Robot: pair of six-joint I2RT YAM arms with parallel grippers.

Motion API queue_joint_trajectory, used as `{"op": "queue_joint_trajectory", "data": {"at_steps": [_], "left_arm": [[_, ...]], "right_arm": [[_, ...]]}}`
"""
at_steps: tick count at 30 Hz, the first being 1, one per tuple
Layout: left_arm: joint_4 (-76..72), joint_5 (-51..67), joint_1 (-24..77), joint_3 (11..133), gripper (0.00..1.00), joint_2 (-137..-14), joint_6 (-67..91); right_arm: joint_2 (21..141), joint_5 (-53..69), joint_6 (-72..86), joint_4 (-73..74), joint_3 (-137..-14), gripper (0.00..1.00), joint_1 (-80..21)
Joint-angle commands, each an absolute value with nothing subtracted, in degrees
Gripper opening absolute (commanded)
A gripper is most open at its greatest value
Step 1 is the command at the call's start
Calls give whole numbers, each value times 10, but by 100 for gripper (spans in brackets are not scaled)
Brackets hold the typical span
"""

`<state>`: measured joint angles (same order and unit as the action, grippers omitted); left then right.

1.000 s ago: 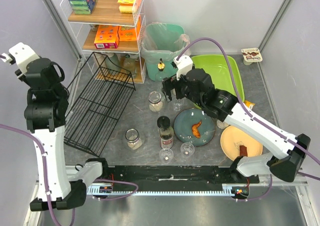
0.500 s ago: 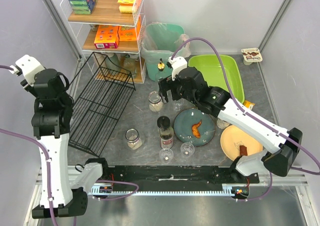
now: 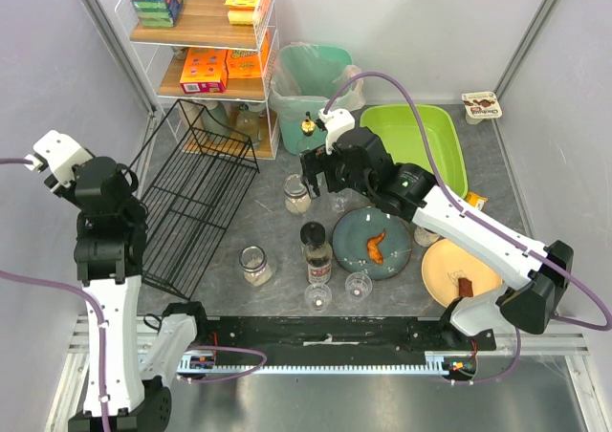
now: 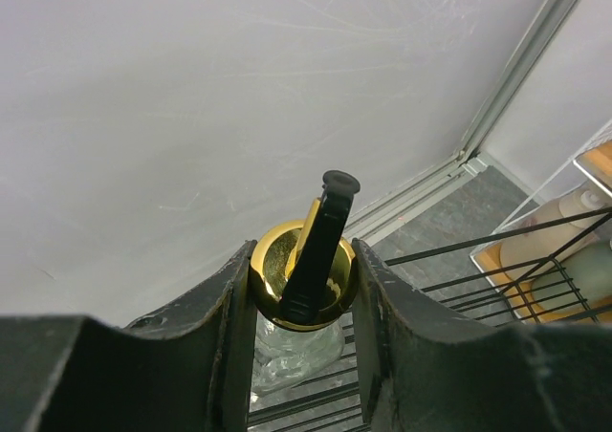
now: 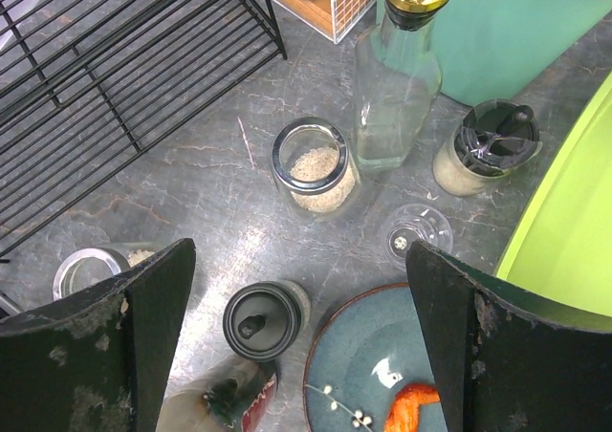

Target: Clear the kitchen counter

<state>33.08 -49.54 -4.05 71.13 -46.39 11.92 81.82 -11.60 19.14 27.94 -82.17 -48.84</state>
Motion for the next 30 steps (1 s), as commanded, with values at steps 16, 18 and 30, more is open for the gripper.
{"op": "queue_joint_trajectory", "data": {"at_steps": [16,18,30], "left_arm": [[252,-523,-45,719,87,-435,115],[255,-517,-45,728,93,-433,110],[379,-308,-46,893,99,-478,62]], "right_arm": [[813,-109,202,272,-845,98,-486],[812,-108,204,272,-845,98,-486],[795,-120,208,276,-854,98,-486]]}}
